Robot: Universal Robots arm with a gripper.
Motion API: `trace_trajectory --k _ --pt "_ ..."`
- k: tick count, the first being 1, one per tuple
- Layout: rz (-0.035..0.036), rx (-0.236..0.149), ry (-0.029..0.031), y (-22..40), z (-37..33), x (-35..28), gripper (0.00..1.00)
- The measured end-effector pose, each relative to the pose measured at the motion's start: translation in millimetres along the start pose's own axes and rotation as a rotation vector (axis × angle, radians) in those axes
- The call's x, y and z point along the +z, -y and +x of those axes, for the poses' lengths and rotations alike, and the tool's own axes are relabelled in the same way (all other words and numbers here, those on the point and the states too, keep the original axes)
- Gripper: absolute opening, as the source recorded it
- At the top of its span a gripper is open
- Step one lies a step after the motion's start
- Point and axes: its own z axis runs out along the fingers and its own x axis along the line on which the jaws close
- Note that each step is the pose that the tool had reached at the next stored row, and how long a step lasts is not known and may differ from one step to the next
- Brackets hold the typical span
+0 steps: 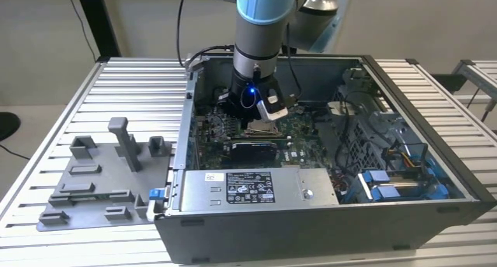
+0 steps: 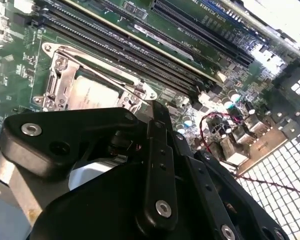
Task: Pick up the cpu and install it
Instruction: 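Install the second cpu locking lever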
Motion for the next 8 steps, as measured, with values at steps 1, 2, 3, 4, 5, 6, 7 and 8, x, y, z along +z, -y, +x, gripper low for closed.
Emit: trace_trajectory --k 1,2,3,4,5,6,7,8 --pt "-0.0011 0.0 -0.0001 0.3 -0.1 1.8 0.0" --pt "-0.0032 0.0 0.0002 0.5 -0.3 3.5 0.0" --pt "-0.0064 -0.001 0.0 0.7 -0.4 4.8 0.0" --pt "-0.0102 -0.001 -0.0005 0.9 -0.4 5.9 0.0" --pt "-0.0125 -0.001 -0.0007 1.0 -0.5 7.0 0.0" --pt "-0.0127 -0.001 -0.0006 1.2 -0.5 8.1 0.0" --pt "-0.0132 -0.001 -0.0007 1.4 -0.6 9.5 0.0" --pt "-0.0143 -0.001 -0.0007 1.6 -0.4 10.8 0.0"
